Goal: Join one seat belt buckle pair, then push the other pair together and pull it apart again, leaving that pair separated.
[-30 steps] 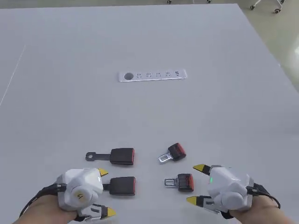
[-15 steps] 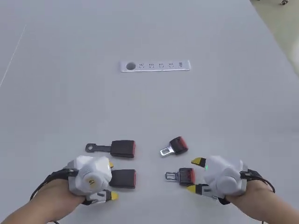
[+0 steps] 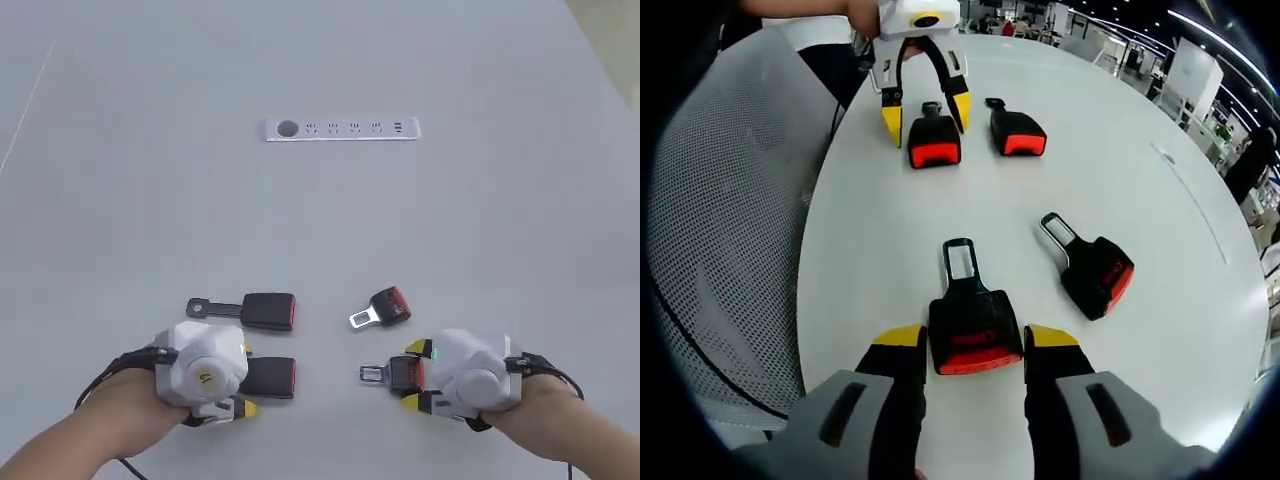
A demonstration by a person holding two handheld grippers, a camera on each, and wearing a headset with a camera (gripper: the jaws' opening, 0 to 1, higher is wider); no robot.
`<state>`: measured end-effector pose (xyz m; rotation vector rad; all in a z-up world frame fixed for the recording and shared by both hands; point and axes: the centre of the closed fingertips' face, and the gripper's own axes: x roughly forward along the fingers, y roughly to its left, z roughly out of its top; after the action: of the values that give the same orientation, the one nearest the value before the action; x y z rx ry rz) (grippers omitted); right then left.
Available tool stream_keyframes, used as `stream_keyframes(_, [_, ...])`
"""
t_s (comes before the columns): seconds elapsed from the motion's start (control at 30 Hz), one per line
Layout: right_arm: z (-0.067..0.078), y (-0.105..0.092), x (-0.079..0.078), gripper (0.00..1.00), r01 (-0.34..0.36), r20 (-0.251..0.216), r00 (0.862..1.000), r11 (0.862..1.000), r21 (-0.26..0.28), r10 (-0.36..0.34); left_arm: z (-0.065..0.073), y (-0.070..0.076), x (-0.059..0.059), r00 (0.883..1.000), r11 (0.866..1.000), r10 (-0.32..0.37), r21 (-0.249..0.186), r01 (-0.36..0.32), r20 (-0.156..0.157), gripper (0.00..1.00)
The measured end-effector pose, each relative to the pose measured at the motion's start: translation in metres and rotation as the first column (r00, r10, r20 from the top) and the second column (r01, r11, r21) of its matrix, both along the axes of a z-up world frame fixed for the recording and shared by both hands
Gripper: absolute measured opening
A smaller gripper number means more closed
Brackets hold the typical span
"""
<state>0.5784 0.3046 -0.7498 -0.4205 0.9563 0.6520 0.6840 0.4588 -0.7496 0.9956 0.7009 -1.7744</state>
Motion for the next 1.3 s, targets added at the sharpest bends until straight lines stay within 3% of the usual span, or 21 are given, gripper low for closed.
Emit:
stream_keyframes(0.4, [-0.0021, -0.0029, -0.0046, 0.34, -0.066, -0.073, 0.995, 0.998, 0.004, 0.067, -0.0008, -0.0013, 0.002, 1.0, 1.0, -0.011, 0.012, 0.011, 0.005, 0.42])
stream_keyframes(0.67, [-0.0029, -0.0035, -0.0048, 0.34, -0.094, -0.085, 0.992, 0.996, -0.008, 0.093, -0.0008, -0.0022, 0.0038, 1.0, 1.0, -0.004, 0.014, 0.004, 0.001, 0.35])
stream_keyframes(0.93, [-0.0022, -0.003, -0.0043, 0.35, -0.122, -0.095, 0.988, 0.992, -0.019, 0.12, -0.0013, -0.0032, 0.0016, 0.999, 0.999, -0.028, 0.043, 0.027, 0.023, 0.34])
stream_keyframes(1.17, [-0.0024, -0.0025, -0.0032, 0.36, -0.112, -0.098, 0.989, 0.994, -0.02, 0.109, -0.0014, -0.0019, 0.0017, 0.999, 0.998, -0.014, 0.054, 0.012, 0.03, 0.34])
stream_keyframes(1.3, [-0.0023, -0.0025, -0.0013, 0.34, -0.066, -0.105, 0.992, 0.998, -0.012, 0.065, -0.0008, -0.0016, 0.0011, 1.0, 0.999, -0.01, 0.049, 0.008, 0.03, 0.33])
